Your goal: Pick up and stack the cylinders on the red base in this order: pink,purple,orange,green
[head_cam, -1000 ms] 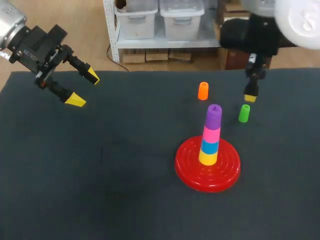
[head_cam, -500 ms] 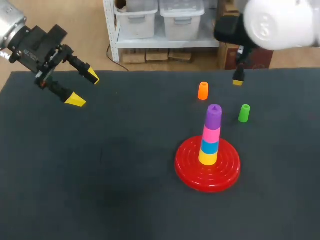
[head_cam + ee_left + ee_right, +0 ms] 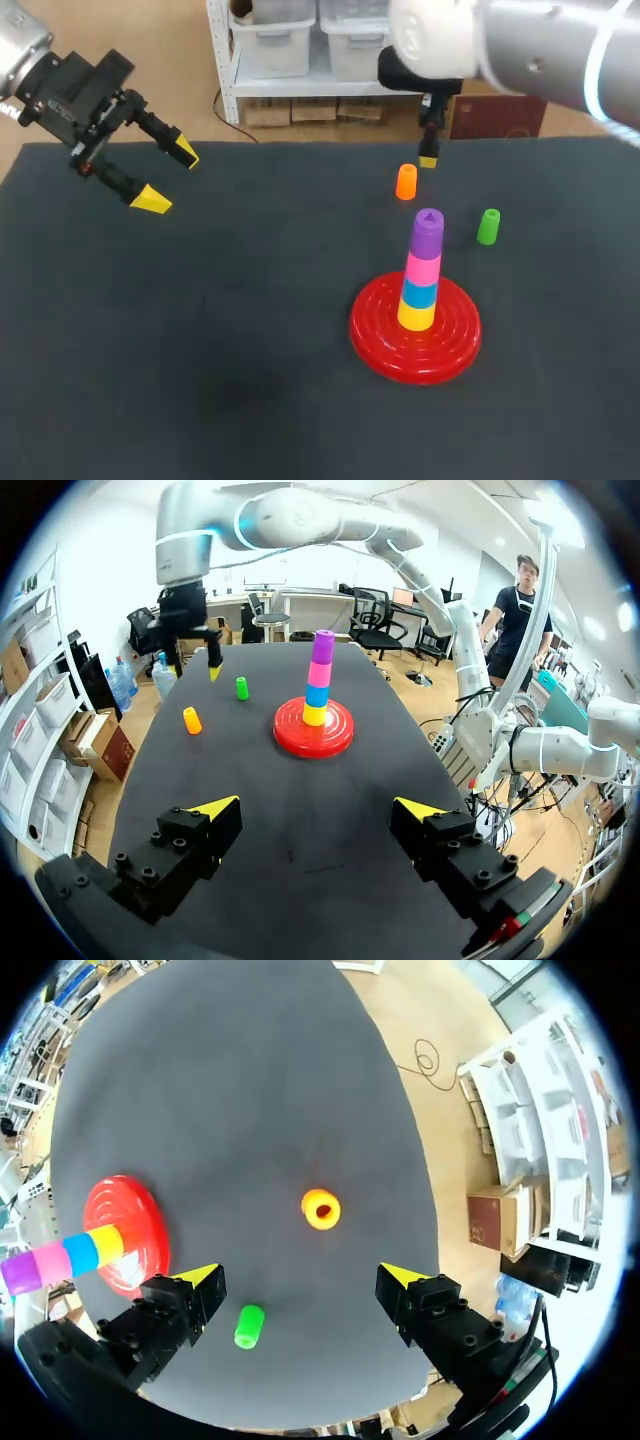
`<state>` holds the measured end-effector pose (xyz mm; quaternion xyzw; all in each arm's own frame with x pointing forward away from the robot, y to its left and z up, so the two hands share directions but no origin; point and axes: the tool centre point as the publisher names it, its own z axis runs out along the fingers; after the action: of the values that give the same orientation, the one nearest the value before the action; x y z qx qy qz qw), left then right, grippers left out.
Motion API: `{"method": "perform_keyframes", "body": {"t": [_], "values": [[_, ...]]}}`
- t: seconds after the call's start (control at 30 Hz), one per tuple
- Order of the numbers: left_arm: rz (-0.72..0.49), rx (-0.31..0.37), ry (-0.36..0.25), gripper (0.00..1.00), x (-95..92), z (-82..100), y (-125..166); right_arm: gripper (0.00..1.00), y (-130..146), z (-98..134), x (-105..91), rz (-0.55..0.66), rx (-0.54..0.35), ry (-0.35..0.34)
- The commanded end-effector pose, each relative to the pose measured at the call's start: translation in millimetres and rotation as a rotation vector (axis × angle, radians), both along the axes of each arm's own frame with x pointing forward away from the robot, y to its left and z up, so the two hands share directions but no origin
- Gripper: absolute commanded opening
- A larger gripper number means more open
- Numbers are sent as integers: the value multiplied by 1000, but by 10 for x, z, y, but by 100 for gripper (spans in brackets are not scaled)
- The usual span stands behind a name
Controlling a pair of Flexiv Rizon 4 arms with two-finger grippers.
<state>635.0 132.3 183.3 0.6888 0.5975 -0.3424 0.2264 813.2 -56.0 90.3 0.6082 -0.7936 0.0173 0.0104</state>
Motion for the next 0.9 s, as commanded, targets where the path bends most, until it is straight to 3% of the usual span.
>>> {"method": "perform_keyframes", "body": {"t": [0.03,0.17,0.9], "values": [[-4,1,2,100,18,-5,8,100,78,-102,183,-6,-25,113],[-4,1,2,100,18,-5,8,100,76,-45,120,9,23,59],[-4,1,2,100,18,-5,8,100,59,-59,118,-12,15,45]]}}
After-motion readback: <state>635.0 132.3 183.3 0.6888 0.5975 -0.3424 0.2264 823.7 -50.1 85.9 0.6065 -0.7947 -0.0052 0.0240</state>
